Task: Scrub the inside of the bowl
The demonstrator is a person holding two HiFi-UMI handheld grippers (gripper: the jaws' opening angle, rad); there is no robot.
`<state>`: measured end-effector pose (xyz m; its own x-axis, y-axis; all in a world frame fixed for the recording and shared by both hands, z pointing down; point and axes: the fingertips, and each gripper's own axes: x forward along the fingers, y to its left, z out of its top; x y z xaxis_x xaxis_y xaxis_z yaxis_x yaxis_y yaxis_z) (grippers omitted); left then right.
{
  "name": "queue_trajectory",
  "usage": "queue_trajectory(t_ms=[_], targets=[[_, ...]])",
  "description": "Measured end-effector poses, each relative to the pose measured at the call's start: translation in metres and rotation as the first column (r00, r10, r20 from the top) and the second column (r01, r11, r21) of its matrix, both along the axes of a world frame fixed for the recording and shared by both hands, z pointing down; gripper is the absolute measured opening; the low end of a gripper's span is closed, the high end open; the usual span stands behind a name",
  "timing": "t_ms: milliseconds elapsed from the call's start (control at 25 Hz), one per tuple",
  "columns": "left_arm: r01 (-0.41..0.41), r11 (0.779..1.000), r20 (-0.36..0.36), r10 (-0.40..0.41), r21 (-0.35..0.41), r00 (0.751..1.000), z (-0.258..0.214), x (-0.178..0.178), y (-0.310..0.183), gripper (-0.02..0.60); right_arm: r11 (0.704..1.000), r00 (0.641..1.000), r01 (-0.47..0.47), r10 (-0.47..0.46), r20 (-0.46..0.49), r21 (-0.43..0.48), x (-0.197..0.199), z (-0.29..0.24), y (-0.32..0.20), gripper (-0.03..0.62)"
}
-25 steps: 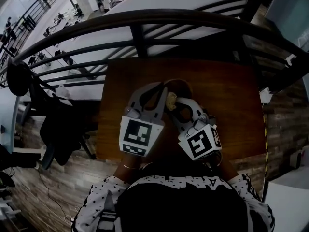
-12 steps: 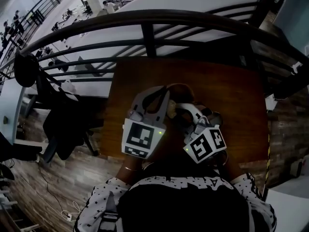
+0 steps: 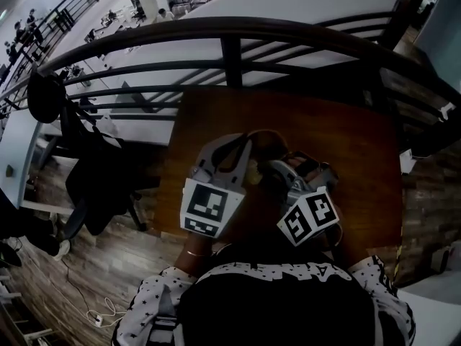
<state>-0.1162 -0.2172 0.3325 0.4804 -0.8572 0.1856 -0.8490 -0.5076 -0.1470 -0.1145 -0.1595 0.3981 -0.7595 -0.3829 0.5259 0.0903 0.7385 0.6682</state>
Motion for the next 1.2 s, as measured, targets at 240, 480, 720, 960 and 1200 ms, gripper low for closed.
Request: queue_trajectory(t_ms=[240,480,720,960,1200], targets=[[-0.024,1.0,0.009,0.024,-0.008,1.0,0.002,0.005,-0.003,0.025,0.999,0.997,0.008,-0.005,-0.079,0.037,0.005,0.008,-0.004,0.061],[-0.017,1.0,0.005,0.017,-0.015,1.0,0.003,0.001,-0.004,0.025,0.999,0.995,0.012,-0.007,-0.096,0.052,0.006,0.009,-0.008,0.061],[0.009,1.0,0.01,-0.009,-0.017,1.0,0.006,-0.005,-0.005,0.025,0.996,0.995,0.009,0.0,-0.099,0.088,0.006,0.007,-0.01,0.061],[0.012,0.999,-0.068,-0.015,-0.046,0.998,0.009,-0.005,0.0,0.023,0.994,1.0,-0.014,0.016,-0.02,0.106,0.019,-0.006,-0.002,0.061],[0.013,0.999,-0.08,-0.017,-0.046,0.997,0.007,-0.009,0.003,0.023,0.992,0.998,-0.045,0.039,0.053,0.119,0.025,-0.024,0.0,0.061]])
